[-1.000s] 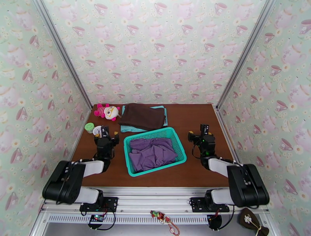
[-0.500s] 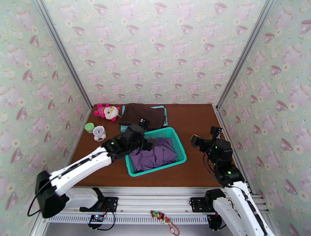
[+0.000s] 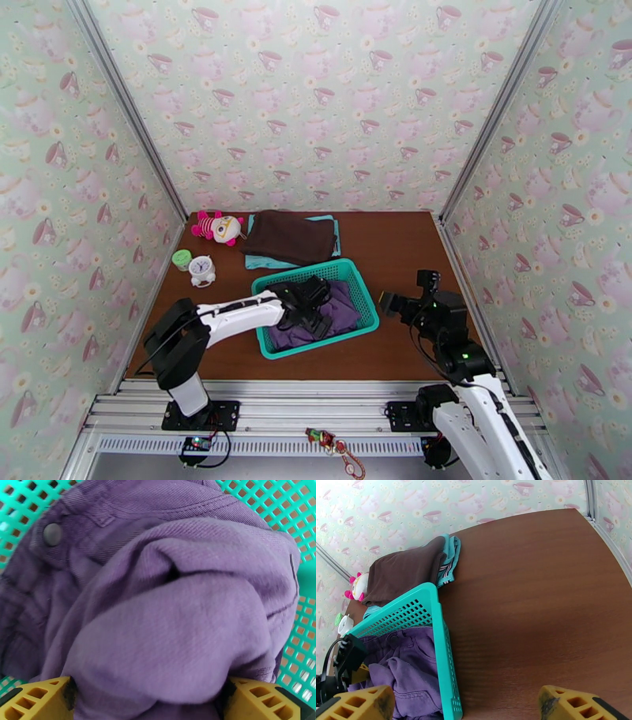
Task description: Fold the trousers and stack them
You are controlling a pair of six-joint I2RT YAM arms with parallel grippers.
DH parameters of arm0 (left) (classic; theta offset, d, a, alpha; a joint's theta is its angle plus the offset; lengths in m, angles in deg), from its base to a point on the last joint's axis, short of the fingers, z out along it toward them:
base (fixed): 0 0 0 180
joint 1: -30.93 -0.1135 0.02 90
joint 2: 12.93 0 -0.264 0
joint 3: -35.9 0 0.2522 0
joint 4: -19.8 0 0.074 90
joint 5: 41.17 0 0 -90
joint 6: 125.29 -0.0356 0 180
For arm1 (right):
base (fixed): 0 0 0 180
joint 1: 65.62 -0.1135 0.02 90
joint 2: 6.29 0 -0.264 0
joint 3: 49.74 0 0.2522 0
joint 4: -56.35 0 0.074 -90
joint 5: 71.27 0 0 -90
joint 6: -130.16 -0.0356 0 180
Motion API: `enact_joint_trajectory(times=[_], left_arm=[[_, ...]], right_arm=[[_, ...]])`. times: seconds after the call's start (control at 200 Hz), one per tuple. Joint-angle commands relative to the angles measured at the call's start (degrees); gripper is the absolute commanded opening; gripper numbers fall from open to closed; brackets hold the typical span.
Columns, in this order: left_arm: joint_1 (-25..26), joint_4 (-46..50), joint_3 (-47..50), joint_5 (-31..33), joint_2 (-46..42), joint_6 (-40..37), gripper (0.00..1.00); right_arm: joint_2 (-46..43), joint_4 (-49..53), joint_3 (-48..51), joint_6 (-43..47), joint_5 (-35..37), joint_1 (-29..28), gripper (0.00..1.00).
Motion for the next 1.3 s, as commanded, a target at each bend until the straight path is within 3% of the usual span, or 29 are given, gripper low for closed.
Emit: enact_joint_trajectory(times=[0.0,0.12,0.2,0.25,0.315,0.566,0.751,0.881,1.067,1.162,1.292], left_arm=[[0.3,-4.9,2.4,-6.1,4.0,2.4,0.93],[0.3,-4.8,2.1,-9.0,6.8,3.3,0.69],[0.1,-4.3,1.6,-10.5,7.6,3.7,0.41],[0.0,-3.7,0.8,-11.2,7.5,3.8,0.18],[0.0,-2.5,-0.4,-11.0,6.1,3.8,0.0],[-0.9,2.6,-8.9,-5.6,-9.9,1.7,0.0],[-7.8,2.9,-15.2,-0.4,-23.7,1.4,0.0],[-13.3,4.3,-20.4,9.7,-32.3,-0.7,0.0],[-23.5,-1.7,-23.6,16.1,-46.5,-3.1,0.0],[-24.7,-3.4,-26.8,23.2,-49.9,-6.8,0.0],[-24.6,-13.0,-27.4,33.0,-53.5,-14.8,0.0]], right_arm=[[-0.1,0.6,0.8,-1.1,-2.7,-0.1,0.99],[-0.2,0.8,0.7,-1.3,-3.4,-0.1,0.99],[-0.4,0.9,0.7,-1.4,-3.4,-0.1,0.99],[-0.4,0.9,0.6,-1.4,-3.5,-0.1,0.99],[-0.4,1.0,0.4,-1.6,-3.7,-0.1,1.0],[0.9,1.1,-1.6,-2.5,-3.2,-0.4,0.99],[2.2,0.1,-3.6,-2.0,-2.4,-3.7,0.99],[4.9,-0.6,-6.0,-1.0,-0.3,-10.9,1.0],[9.9,-4.2,-7.8,0.6,4.3,-23.6,0.99],[14.7,-6.5,-9.2,1.2,6.8,-29.1,0.99],[24.4,-9.7,-12.6,2.9,11.6,-36.9,0.99]])
